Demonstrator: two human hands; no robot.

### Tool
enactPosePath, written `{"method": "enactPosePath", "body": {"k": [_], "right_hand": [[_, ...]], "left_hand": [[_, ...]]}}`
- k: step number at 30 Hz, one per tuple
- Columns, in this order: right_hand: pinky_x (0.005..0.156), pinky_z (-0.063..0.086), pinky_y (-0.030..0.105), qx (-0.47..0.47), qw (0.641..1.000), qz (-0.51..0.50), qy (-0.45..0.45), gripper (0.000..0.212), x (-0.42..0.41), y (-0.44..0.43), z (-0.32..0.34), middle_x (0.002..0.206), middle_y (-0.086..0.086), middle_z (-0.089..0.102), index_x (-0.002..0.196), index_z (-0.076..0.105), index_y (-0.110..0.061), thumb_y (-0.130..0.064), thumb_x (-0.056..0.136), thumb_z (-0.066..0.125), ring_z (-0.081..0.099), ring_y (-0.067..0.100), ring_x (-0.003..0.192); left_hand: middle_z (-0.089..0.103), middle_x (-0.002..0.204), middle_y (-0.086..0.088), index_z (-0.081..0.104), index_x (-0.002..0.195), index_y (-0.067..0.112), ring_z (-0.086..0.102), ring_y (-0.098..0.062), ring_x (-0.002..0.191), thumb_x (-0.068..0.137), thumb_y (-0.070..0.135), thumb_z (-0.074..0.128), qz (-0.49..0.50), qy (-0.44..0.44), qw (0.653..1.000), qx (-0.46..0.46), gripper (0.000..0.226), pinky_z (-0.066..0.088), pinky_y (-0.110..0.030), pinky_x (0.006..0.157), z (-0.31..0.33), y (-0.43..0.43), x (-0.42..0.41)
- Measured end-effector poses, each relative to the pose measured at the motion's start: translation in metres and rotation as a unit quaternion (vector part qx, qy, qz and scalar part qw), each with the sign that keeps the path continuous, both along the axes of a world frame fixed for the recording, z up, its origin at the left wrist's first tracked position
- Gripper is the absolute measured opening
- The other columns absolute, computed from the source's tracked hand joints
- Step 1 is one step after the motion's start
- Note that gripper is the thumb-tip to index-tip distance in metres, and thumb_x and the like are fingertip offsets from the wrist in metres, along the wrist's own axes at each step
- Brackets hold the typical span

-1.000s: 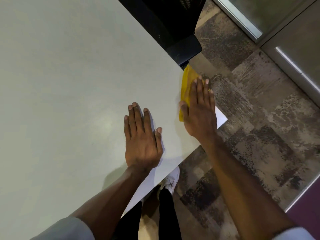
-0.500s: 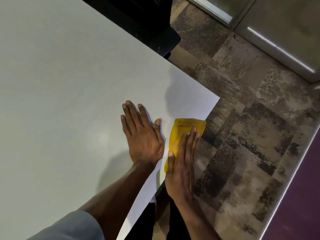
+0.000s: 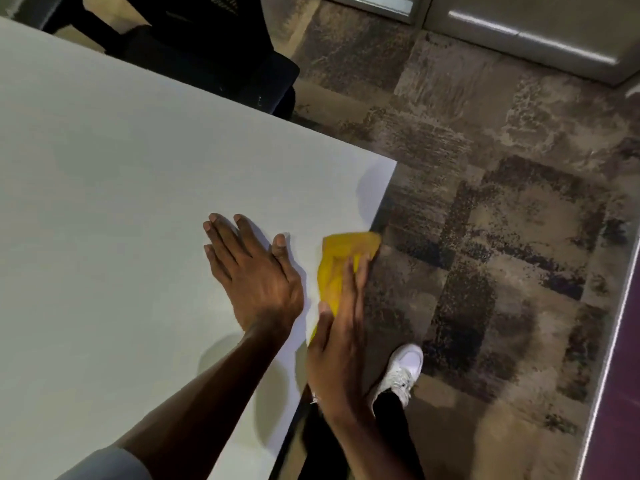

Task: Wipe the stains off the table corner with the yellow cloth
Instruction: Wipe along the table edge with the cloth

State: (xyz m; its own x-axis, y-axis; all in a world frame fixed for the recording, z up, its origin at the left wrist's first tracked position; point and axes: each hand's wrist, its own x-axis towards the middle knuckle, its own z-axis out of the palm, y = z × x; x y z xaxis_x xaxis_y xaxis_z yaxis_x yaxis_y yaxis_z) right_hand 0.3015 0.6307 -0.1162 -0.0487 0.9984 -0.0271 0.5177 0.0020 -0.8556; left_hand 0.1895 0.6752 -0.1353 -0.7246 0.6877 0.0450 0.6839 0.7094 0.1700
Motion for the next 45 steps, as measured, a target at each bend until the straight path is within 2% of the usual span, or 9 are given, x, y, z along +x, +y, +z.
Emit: {"method": "enactPosePath", "body": {"k": [5,10,14,19,23,27,30,37,45], "right_hand": [[0.116,0.039,0.009,-0.130,0.978,-0.092,0.132,0.059,0.013,-0.020,0.006,0.164,0.004,0.048,0.159,0.037,-0.019,-0.015,0.102,0.053,0.051,0.016,0.147],[0.125,0.042,0.037,-0.114,0.975,-0.070,0.176,0.063,0.023,0.040,0.001,0.166,0.002,0.050,0.166,0.036,-0.014,-0.023,0.106,0.054,0.050,0.017,0.153],[0.115,0.050,0.051,-0.088,0.985,-0.064,0.134,0.056,0.030,0.055,-0.013,0.151,0.017,0.061,0.161,0.046,-0.009,-0.010,0.107,0.060,0.059,0.038,0.140],[0.120,0.043,0.029,-0.025,0.994,-0.024,0.101,0.055,0.039,0.016,-0.025,0.167,0.004,0.048,0.163,0.045,-0.020,-0.015,0.109,0.053,0.052,0.022,0.146],[0.119,0.044,0.027,-0.013,0.995,0.007,0.096,0.055,0.047,0.015,-0.029,0.177,-0.004,0.031,0.167,0.036,-0.023,-0.019,0.113,0.046,0.049,0.019,0.151],[0.130,0.020,0.017,-0.030,0.997,0.022,0.067,0.063,0.049,0.063,-0.025,0.175,0.002,0.035,0.167,0.035,-0.013,-0.002,0.107,0.054,0.040,0.022,0.160],[0.131,0.031,0.030,-0.036,0.998,0.020,0.038,0.069,0.046,0.081,-0.021,0.173,0.004,0.038,0.165,0.038,-0.012,0.007,0.102,0.058,0.043,0.022,0.158],[0.118,0.050,0.035,0.005,0.998,-0.001,0.067,0.068,0.041,0.034,-0.024,0.173,0.007,0.040,0.165,0.039,-0.011,0.014,0.103,0.056,0.043,0.018,0.157],[0.120,0.045,0.031,-0.084,0.993,-0.040,0.066,0.068,0.036,0.100,-0.009,0.173,0.002,0.039,0.165,0.038,-0.013,0.011,0.103,0.053,0.053,0.026,0.144]], "left_hand": [[0.016,0.184,-0.028,0.027,0.173,0.000,0.012,-0.042,0.174,0.116,0.056,0.018,0.005,-0.001,1.000,0.023,0.080,0.011,-0.056,0.141,-0.002,0.001,0.000],[0.015,0.185,-0.026,0.026,0.174,0.001,0.009,-0.040,0.175,0.116,0.056,0.021,0.002,-0.005,1.000,0.016,0.079,0.009,-0.055,0.141,0.002,0.001,0.004],[0.015,0.184,-0.027,0.027,0.173,-0.001,0.009,-0.041,0.174,0.120,0.043,0.033,0.009,-0.012,1.000,0.005,0.069,0.008,-0.054,0.141,0.007,0.006,0.008],[0.016,0.183,-0.029,0.033,0.169,-0.005,0.010,-0.043,0.174,0.118,0.031,0.047,-0.034,-0.016,0.999,0.031,0.064,0.008,-0.052,0.141,0.022,0.022,0.024],[0.024,0.180,-0.030,0.038,0.165,-0.008,0.019,-0.045,0.172,0.117,0.028,0.051,-0.132,-0.024,0.989,0.065,0.061,0.018,-0.054,0.139,0.029,0.049,0.036],[0.024,0.182,-0.027,0.034,0.169,-0.004,0.022,-0.043,0.172,0.117,0.036,0.044,-0.190,-0.013,0.980,0.054,0.066,0.019,-0.050,0.138,0.025,0.065,0.034],[0.022,0.184,-0.023,0.034,0.171,0.000,0.018,-0.039,0.173,0.117,0.039,0.037,-0.222,-0.010,0.974,0.039,0.066,0.014,-0.044,0.140,0.015,0.063,0.032],[0.033,0.181,-0.018,0.043,0.167,0.002,0.026,-0.034,0.172,0.117,0.039,0.034,-0.212,-0.009,0.976,0.054,0.062,0.021,-0.048,0.140,0.006,0.062,0.027],[0.038,0.178,-0.019,0.047,0.163,0.000,0.032,-0.036,0.169,0.117,0.038,0.035,-0.206,-0.008,0.976,0.066,0.061,0.026,-0.048,0.138,0.006,0.063,0.030]]}}
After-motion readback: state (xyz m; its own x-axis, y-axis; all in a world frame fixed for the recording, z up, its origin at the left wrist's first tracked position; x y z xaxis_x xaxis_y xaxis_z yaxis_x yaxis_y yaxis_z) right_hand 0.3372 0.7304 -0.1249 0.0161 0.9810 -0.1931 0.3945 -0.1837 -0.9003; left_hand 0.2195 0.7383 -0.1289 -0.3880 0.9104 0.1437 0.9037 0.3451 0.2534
